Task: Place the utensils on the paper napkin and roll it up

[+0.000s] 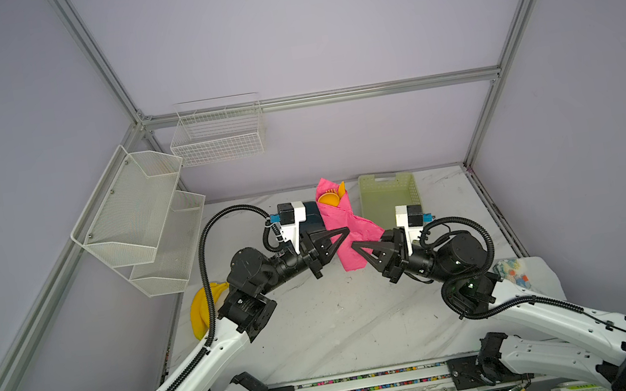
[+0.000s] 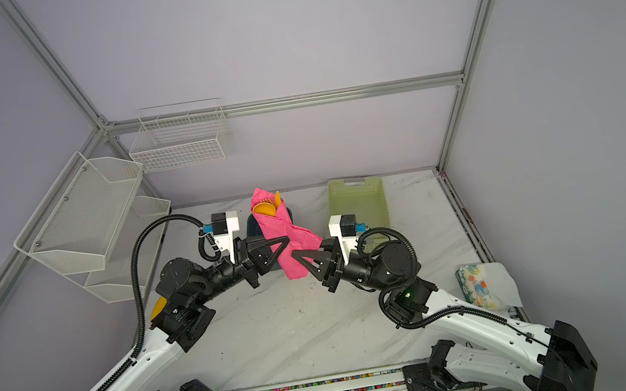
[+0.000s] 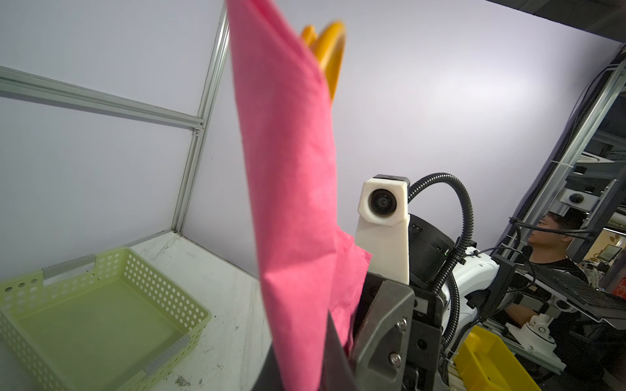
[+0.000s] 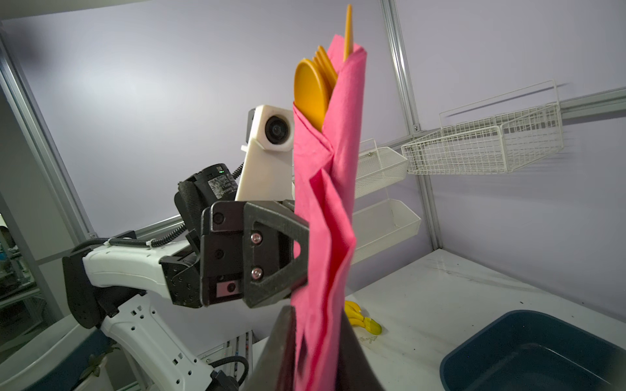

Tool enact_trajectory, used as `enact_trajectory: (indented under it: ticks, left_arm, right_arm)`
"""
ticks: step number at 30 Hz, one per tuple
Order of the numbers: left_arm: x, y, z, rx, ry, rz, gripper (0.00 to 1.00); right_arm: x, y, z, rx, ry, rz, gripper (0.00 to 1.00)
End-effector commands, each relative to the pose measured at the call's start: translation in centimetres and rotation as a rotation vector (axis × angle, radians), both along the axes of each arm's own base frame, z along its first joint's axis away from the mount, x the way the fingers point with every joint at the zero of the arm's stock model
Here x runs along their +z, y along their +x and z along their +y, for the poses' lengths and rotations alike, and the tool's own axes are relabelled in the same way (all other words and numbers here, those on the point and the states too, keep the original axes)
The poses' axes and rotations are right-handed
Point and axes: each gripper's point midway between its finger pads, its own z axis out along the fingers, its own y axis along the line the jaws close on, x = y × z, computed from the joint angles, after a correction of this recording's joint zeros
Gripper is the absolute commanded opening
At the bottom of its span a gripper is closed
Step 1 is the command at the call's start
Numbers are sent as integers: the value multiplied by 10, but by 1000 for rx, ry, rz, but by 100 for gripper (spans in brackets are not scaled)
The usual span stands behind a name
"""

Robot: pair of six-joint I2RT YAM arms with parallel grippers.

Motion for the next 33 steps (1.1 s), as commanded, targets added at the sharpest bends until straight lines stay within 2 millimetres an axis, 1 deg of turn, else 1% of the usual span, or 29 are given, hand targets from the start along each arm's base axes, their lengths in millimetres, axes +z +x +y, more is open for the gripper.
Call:
enact_trajectory:
  ticks: [1, 3, 6, 8, 10, 13, 17, 22, 26, 29, 33]
  left_arm:
    - [60, -15, 13, 6, -91, -111, 1]
    - [59, -15, 13, 5, -89, -106, 3]
    - [59, -15, 13, 6, -89, -103, 9]
    - [58, -14, 13, 6, -88, -98, 16]
    - [57, -14, 13, 5, -86, -95, 21]
    - [53, -13, 12, 1, -83, -82, 31]
    - [51, -18, 8, -49, -92, -79, 37]
    - [54, -31, 0, -162, -110, -93, 40]
    - [61, -44, 0, -238, -148, -124, 41]
    - [66, -53, 1, -282, -165, -151, 41]
    - [65, -58, 1, -315, -171, -159, 40]
  right_arm:
    - [19, -8, -4, 12, 27, -41, 15]
    - [19, -8, -5, 8, 29, -39, 11]
    - [20, -9, -6, 7, 35, -41, 5]
    - [22, -9, -7, 9, 40, -41, 0]
    - [24, -11, -7, 14, 47, -40, 0]
    - [27, -13, -8, 28, 57, -41, 0]
    - [31, -17, -9, 43, 69, -45, 0]
    - [34, -24, -8, 88, 79, -50, 0]
    - [35, -29, -6, 127, 90, -40, 0]
    - [37, -28, -6, 129, 100, -24, 0]
    - [36, -22, -5, 114, 99, 14, 0]
